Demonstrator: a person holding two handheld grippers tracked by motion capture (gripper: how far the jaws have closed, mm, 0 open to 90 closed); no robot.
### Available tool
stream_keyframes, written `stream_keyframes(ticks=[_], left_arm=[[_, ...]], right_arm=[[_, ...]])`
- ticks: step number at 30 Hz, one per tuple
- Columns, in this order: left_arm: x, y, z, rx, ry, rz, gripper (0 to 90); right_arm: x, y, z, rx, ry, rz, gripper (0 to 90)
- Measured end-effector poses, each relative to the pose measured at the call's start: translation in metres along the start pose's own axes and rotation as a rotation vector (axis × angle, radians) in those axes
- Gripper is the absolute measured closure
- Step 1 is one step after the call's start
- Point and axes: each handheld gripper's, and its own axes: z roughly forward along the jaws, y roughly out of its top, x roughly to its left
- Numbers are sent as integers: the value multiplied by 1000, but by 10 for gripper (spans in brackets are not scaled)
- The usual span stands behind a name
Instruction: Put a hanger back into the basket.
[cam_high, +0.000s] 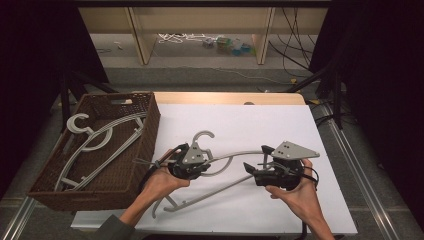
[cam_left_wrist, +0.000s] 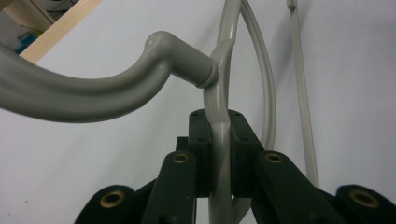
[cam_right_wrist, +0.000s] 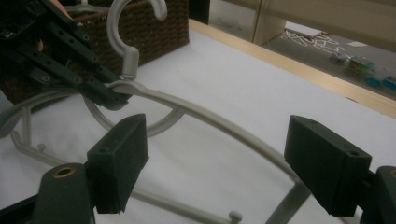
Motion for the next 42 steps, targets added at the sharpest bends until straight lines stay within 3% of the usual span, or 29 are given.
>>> stream_keyframes(ticks=[7, 8, 11, 14, 16, 19, 22, 24, 25, 26, 28, 32, 39, 42], left_arm=[[10, -4, -7, -13, 15, -59, 820], [18, -3, -10, -23, 25, 1, 820], [24, -2, -13, -30, 31, 35, 820], [27, -1, -17, -38, 37, 11, 820], [28, -1, -20, -46, 45, -33, 820], [33, 0, -24, -61, 42, -30, 820], [35, -2, -30, -65, 54, -83, 820], [37, -2, -34, -74, 51, -93, 820], [38, -3, -37, -82, 51, -112, 820], [33, -3, -39, -92, 43, -205, 820], [35, -3, -48, -109, 48, -235, 820], [36, -1, -58, -123, 40, -257, 820], [47, 9, -93, -132, 78, -264, 820], [54, 13, -106, -130, 110, -262, 820]], right_arm=[[3, -9, -1, -50, -4, 20, 182], [5, -11, -1, -55, -4, 22, 175], [5, -14, -2, -78, -4, 20, 171], [6, -17, -4, -93, -13, 21, 168], [5, -20, -5, -111, -16, 13, 165], [5, -25, -6, -113, -22, 17, 163], [4, -29, -7, -126, -23, 27, 163], [4, -32, -9, -124, -26, 29, 163], [4, -32, -9, -124, -26, 29, 163], [4, -36, -10, -132, -23, 32, 163], [3, -39, -11, -122, -32, 36, 163], [2, -44, -13, -130, -28, 49, 163], [2, -49, -15, -107, -22, 45, 163], [3, -50, -14, -121, -18, 35, 164]])
